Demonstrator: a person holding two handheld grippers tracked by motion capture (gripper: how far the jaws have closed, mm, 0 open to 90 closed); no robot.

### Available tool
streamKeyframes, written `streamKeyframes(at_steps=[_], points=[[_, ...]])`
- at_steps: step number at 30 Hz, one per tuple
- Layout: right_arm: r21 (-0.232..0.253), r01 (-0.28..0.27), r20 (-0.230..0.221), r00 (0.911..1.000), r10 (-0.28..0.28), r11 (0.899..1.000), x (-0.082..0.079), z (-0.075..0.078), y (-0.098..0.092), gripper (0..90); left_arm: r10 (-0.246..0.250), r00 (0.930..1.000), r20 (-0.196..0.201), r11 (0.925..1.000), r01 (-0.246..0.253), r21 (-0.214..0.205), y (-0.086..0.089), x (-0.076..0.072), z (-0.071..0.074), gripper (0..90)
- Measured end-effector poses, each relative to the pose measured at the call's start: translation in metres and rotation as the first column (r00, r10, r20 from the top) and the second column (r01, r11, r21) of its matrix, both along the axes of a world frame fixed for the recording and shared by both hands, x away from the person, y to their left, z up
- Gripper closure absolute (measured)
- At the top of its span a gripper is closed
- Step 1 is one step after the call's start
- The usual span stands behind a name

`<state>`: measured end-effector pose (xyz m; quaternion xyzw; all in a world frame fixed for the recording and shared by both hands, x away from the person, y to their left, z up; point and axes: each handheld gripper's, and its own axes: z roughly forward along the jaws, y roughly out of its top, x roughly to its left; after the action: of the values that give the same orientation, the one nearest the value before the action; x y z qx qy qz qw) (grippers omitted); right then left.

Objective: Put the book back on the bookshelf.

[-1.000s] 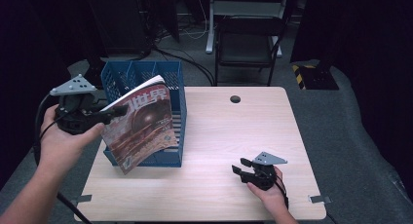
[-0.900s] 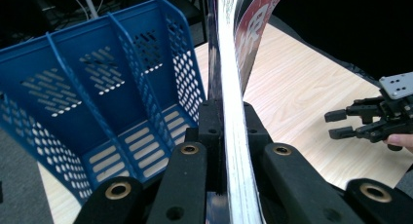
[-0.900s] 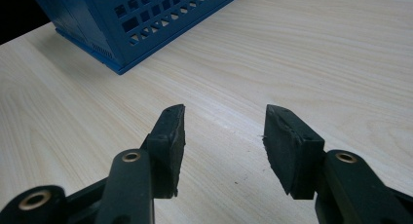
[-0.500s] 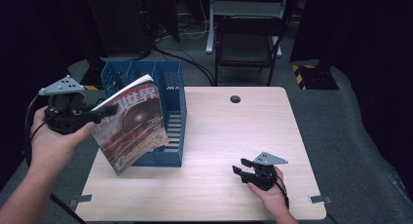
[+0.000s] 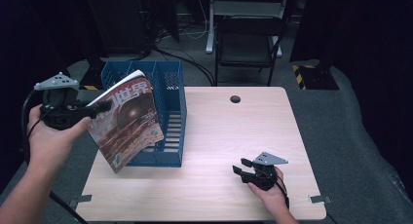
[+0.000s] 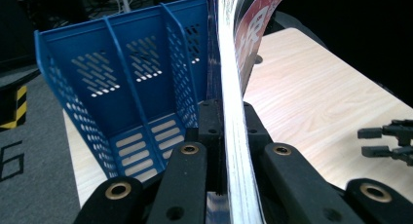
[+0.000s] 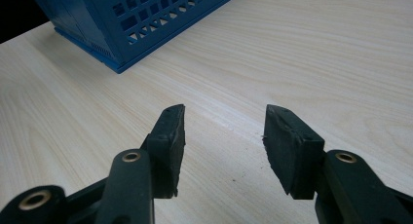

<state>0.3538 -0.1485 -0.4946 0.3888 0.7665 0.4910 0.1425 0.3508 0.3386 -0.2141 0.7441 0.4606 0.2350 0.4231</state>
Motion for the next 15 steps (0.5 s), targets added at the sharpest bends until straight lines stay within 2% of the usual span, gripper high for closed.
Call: streamKeyframes(at_steps=[6,15], points=[[-0.003,0.004,-0.003,1.0,-0.004,1.0,0.0,0.0,0.0,50.1,0.045,0.999,-0.001,0.999,-0.045,-0.005,0.005,0.003,-0.001,84.1],[-0.004,0.002,-0.002,1.0,-0.002,1.0,0.0,0.0,0.001,50.1,0.082,0.9966,-0.004,0.9962,-0.083,-0.027,0.011,0.013,-0.003,84.1]])
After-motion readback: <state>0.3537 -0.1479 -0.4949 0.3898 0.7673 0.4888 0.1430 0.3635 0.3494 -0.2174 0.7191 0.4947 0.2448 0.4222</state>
